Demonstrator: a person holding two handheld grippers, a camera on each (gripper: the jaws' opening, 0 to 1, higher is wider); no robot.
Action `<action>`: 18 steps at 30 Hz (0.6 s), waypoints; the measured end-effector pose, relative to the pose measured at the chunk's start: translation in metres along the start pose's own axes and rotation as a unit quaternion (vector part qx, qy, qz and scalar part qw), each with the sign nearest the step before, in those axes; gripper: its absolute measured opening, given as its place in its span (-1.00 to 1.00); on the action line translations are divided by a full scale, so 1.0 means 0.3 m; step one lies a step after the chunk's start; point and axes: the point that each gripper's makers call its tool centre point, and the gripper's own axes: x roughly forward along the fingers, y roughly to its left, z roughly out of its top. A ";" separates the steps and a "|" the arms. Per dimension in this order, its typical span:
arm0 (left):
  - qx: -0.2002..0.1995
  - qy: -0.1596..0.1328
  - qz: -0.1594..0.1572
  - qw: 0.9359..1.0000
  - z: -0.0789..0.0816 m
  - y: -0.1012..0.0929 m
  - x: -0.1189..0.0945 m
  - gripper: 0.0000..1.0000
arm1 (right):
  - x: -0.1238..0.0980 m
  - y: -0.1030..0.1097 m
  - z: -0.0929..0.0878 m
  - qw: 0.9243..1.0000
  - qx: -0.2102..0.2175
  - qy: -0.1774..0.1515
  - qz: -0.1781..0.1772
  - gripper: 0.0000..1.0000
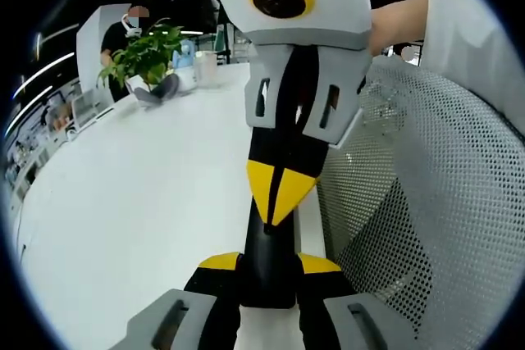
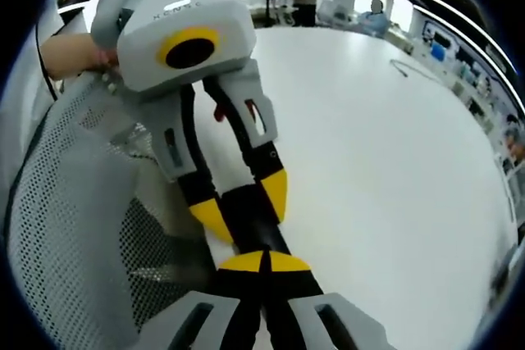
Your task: Press the specified remote control buttons in sequence, fully releasing each button before pressing the next.
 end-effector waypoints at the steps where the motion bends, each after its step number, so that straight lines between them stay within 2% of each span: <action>1: 0.000 0.000 0.000 1.000 0.000 0.000 0.000 -0.51 | 0.002 -0.001 0.001 1.000 0.000 0.005 -0.001 -1.00; 3: -0.001 -0.001 0.000 1.000 0.000 0.000 0.000 -0.51 | 0.004 -0.003 -0.002 1.000 -0.010 0.017 0.001 -1.00; 6: 0.000 0.000 -0.003 1.000 0.000 0.000 0.000 -0.51 | 0.006 -0.002 -0.005 0.997 -0.062 0.046 0.003 -1.00; 9: 0.001 0.001 -0.002 1.000 0.000 0.000 0.001 -0.51 | 0.012 0.001 0.000 0.996 -0.063 0.057 -0.006 -1.00; 12: 0.001 0.001 -0.002 1.000 0.000 0.000 0.002 -0.51 | 0.007 -0.005 -0.004 0.999 -0.035 0.036 -0.017 -1.00; 14: 0.001 0.002 -0.001 1.000 0.001 0.001 0.001 -0.51 | 0.002 -0.004 -0.003 0.998 -0.054 0.010 -0.018 -1.00; 15: 0.001 0.002 0.000 1.000 0.001 0.001 0.001 -0.51 | 0.000 -0.002 -0.004 0.999 -0.046 0.001 -0.019 -1.00; 18: 0.001 0.002 0.000 1.000 0.000 0.001 0.001 -0.51 | -0.006 0.006 -0.006 0.998 -0.063 -0.008 -0.024 -1.00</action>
